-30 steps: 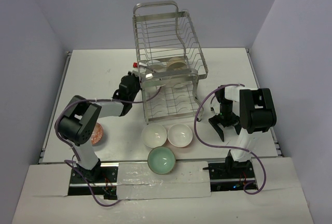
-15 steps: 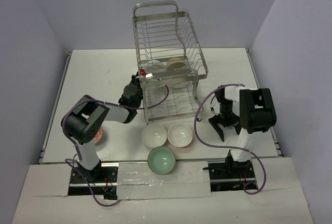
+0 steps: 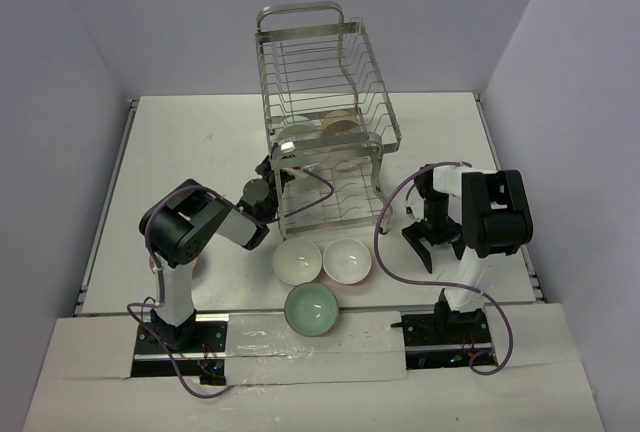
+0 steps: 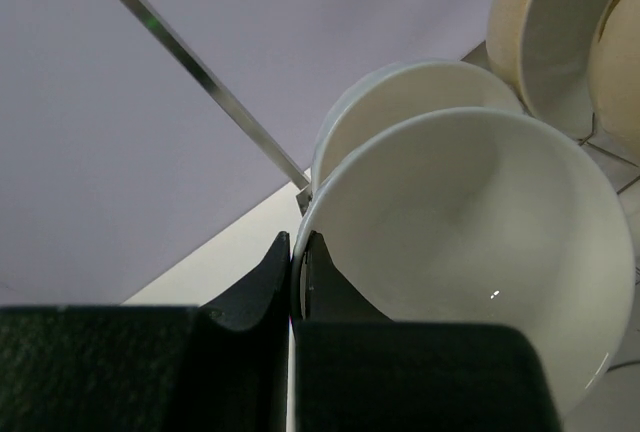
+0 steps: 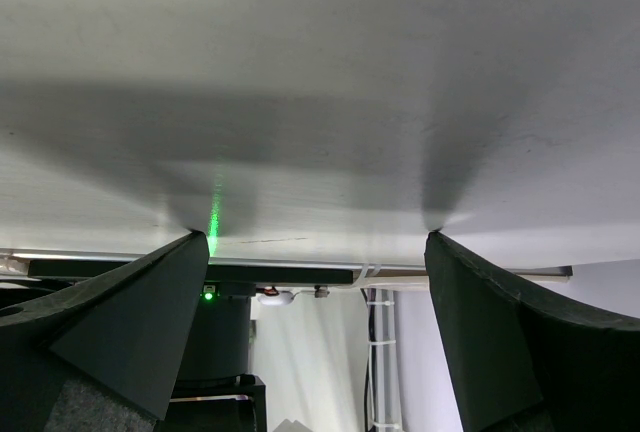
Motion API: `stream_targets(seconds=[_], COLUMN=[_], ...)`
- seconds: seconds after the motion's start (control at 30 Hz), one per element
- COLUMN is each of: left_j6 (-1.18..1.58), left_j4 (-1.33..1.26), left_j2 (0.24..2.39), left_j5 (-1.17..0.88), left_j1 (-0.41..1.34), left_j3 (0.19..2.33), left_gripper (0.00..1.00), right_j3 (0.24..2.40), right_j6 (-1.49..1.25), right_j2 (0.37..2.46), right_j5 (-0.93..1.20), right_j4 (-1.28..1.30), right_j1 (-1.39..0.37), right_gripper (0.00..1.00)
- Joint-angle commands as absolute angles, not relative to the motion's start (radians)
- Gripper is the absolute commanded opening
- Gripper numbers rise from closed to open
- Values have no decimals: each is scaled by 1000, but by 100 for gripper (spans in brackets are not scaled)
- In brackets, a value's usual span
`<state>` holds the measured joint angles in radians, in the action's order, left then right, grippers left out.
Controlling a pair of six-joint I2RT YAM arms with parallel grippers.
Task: Load the bowls into the dish rack
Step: Pick up the bowl from the dish rack.
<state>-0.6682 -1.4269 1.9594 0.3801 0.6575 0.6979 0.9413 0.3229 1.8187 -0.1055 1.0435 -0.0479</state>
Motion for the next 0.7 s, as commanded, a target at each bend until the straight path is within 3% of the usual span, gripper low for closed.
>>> stream_targets(seconds=[0.0, 0.67], left_j6=[-750, -936], left_j4=[-1862, -1862], left_j2=[2034, 2109], left_j5=[351, 229], left_j1=[678, 654], left_j3=[670, 785], left_gripper=[0, 0], right_j3=[911, 914], right_j6=[313, 316], right_j2=[1864, 1873], right_j5=[-49, -46], right_j4=[773, 776], right_j1=[-54, -54], right_gripper=[96, 96])
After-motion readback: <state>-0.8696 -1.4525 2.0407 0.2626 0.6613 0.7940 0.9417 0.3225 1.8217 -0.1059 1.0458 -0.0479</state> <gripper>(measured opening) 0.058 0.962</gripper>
